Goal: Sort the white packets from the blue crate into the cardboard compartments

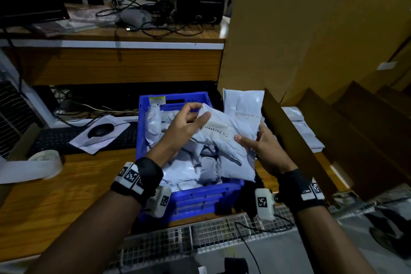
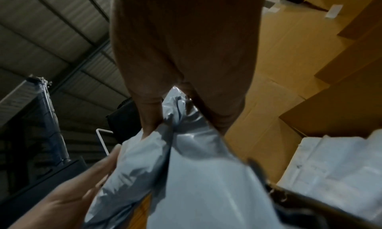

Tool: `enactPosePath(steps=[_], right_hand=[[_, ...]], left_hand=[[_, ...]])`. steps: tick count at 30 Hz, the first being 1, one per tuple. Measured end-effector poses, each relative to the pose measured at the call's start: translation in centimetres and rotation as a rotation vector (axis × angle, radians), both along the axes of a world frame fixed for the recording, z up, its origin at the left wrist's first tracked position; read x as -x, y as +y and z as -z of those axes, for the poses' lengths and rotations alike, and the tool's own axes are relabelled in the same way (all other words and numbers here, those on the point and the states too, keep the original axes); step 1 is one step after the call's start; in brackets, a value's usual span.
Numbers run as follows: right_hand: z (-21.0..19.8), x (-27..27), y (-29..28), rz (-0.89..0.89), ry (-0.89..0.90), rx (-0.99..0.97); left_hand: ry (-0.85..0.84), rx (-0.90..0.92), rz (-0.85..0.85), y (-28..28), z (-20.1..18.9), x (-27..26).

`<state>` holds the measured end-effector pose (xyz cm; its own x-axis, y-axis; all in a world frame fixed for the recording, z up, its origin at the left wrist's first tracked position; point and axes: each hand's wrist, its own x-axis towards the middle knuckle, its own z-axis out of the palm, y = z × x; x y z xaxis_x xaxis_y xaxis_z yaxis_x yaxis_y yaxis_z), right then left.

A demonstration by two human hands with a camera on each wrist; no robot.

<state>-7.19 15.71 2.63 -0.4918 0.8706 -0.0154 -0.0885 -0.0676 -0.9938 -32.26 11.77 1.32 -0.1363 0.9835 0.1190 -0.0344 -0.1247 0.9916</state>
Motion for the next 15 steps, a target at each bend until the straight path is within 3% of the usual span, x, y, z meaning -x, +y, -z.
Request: enactPosePath(steps=[5, 15], right_hand=[[-0.9, -4.4, -0.2, 0.006, -0.013, -0.092], [-0.9, -15.2, 0.7, 0.105, -0.004, -0.158]], left_hand=[[0.105, -0.065, 0.016, 1.5, -1.2, -4.5], [-0.067, -0.001, 0.046, 2.6, -3.1, -15.6]])
